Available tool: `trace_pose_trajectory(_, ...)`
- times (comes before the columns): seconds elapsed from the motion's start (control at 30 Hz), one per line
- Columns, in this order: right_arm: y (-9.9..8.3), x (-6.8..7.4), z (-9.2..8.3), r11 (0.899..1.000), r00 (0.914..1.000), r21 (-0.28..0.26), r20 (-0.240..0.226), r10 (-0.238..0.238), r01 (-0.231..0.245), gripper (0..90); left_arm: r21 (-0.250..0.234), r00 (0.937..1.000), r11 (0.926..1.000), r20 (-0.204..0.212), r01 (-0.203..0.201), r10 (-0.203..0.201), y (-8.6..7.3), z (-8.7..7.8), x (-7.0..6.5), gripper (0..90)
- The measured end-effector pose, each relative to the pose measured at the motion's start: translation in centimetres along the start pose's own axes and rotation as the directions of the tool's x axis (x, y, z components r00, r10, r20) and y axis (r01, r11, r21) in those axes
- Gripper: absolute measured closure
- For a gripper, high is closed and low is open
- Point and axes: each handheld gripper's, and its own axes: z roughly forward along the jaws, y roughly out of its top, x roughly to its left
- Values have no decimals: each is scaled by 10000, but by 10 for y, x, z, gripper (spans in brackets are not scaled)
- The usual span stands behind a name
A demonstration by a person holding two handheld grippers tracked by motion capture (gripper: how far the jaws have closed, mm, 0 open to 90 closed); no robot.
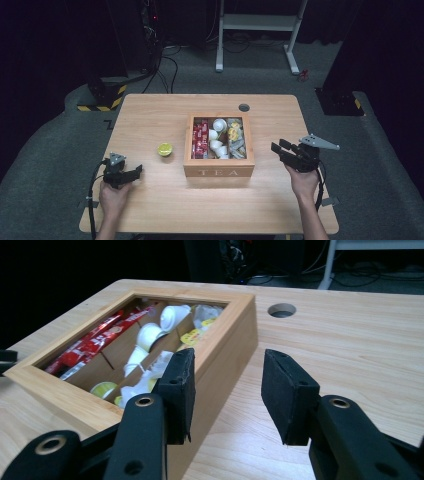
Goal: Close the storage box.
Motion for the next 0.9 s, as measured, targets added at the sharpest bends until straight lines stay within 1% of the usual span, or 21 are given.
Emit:
trace_pose_trajectory(0.03,-2,-3,0,10000,9999,30,132,59,-59,565,6,10000,10000,8,2,-2,0,0,0,246)
trace_pose_trajectory(0.17,-6,-10,2,9997,9991,188,410,128,-135,563,8,10000,10000,12,1,-1,0,0,0,246)
trace_pose_trajectory(0.27,-11,-15,1,9994,9981,85,516,336,-341,563,5,10000,10000,13,3,-3,0,0,0,246)
trace_pose_trajectory(0.3,-11,-15,1,9994,9981,85,516,336,-341,563,5,10000,10000,13,3,-3,0,0,0,246)
trace_pose_trajectory(0.37,-14,-19,3,9989,9970,182,646,426,-438,563,3,10000,10000,13,4,-4,0,0,0,246)
trace_pose_trajectory(0.47,-17,-22,4,9983,9957,223,768,525,-543,563,6,10000,10000,11,0,0,0,0,0,246)
trace_pose_trajectory(0.53,-21,-24,5,9982,9946,280,911,495,-522,563,6,10000,10000,14,3,-3,0,0,0,246)
trace_pose_trajectory(0.57,-21,-24,5,9982,9946,280,911,495,-522,563,6,10000,10000,14,3,-3,0,0,0,246)
trace_pose_trajectory(0.6,-24,-27,7,9977,9935,404,1017,508,-551,563,7,10000,10000,12,0,0,0,0,0,247)
trace_pose_trajectory(0.67,-27,-29,8,9969,9919,469,1133,569,-625,561,6,10000,10000,12,0,0,0,0,0,246)
trace_pose_trajectory(0.73,-30,-30,9,9968,9898,542,1326,517,-593,561,3,10000,10000,13,2,-2,0,0,0,246)
trace_pose_trajectory(0.83,-35,-30,14,9957,9859,836,1655,252,-395,559,7,10000,10000,12,0,0,0,0,0,246)
trace_pose_trajectory(0.9,-37,-31,15,9948,9855,941,1684,229,-392,558,7,10000,10000,12,0,0,0,0,0,246)
